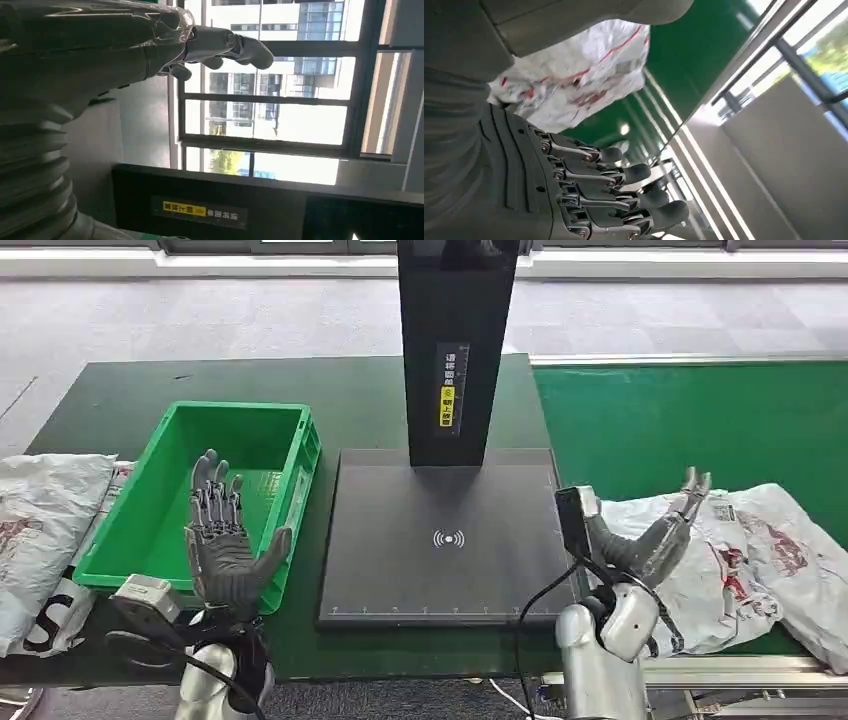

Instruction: Moved the parcel from conveyor to table for the left to box.

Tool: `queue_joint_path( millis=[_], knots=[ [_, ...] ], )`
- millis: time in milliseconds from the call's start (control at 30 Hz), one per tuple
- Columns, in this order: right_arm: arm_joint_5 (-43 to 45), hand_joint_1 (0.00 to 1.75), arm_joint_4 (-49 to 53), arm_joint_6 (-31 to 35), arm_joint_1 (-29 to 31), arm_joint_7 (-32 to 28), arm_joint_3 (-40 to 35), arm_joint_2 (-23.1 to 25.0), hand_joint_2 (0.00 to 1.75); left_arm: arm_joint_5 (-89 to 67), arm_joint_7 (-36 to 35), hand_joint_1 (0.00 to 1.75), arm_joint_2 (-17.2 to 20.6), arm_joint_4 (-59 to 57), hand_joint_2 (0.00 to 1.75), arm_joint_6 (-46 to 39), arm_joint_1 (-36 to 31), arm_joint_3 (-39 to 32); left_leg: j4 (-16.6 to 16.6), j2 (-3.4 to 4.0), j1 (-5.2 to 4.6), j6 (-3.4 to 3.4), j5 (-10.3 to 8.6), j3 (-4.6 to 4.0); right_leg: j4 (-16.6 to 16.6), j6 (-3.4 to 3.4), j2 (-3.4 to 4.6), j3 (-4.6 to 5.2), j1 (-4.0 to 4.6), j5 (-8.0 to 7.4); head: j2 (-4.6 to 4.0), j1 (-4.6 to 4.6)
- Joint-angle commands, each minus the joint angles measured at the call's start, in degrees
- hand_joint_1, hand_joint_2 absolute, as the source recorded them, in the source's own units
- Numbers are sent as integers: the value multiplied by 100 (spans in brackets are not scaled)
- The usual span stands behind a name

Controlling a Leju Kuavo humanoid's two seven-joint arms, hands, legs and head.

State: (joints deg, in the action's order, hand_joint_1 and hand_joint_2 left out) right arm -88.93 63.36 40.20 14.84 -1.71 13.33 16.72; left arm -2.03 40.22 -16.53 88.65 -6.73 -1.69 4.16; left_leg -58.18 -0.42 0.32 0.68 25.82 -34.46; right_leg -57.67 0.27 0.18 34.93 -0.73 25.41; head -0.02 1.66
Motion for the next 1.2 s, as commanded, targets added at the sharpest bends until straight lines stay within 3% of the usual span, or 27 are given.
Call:
queue_joint_path(
  millis=[33, 100, 200, 733, 967, 1200],
  knots=[
    [-107, 0, -667, -20, 222, 2203, -617, -1634, 175, -108, -22, 0, 13, 233, 175, 177, 146, -496, 12, -3, 1, -5, -1, 19, 18, 2, -7, -25, 2, -2, 0, 0],
    [-107, 0, -1236, -20, 332, 2744, -1014, -2090, 175, -158, -22, 0, 17, 234, 175, 64, 143, -421, 10, 11, 1, -4, 2, 21, 16, 2, 8, -21, 2, -4, 0, 0],
    [-107, 0, -1695, -20, 393, 3012, -1192, -2227, 175, -99, -22, 0, 43, 259, 175, -22, 149, -457, 13, 6, -1, -9, 2, 25, 23, 4, -2, -33, -1, -5, 0, 0],
    [-107, 0, -2272, -20, 585, 2836, -480, -2196, 175, -144, -22, 0, 45, 317, 175, -136, 221, -448, 7, 5, -7, -9, 5, 14, 8, 9, -2, -18, -6, 0, 0, 0],
    [-107, 0, -4239, -331, 1301, 2675, 31, -2226, 175, -116, -22, 0, 96, 150, 175, -62, 136, -531, 18, 10, -8, -10, 2, 32, 21, 7, 0, -34, -6, -4, 0, 0],
    [-107, 0, -4317, -419, 1352, 2684, 53, -2223, 175, -115, -22, 0, 101, 147, 175, -57, 134, -533, 13, 8, -8, -9, 5, 25, 14, 6, -2, -27, -7, 1, 0, 0]
  ],
)
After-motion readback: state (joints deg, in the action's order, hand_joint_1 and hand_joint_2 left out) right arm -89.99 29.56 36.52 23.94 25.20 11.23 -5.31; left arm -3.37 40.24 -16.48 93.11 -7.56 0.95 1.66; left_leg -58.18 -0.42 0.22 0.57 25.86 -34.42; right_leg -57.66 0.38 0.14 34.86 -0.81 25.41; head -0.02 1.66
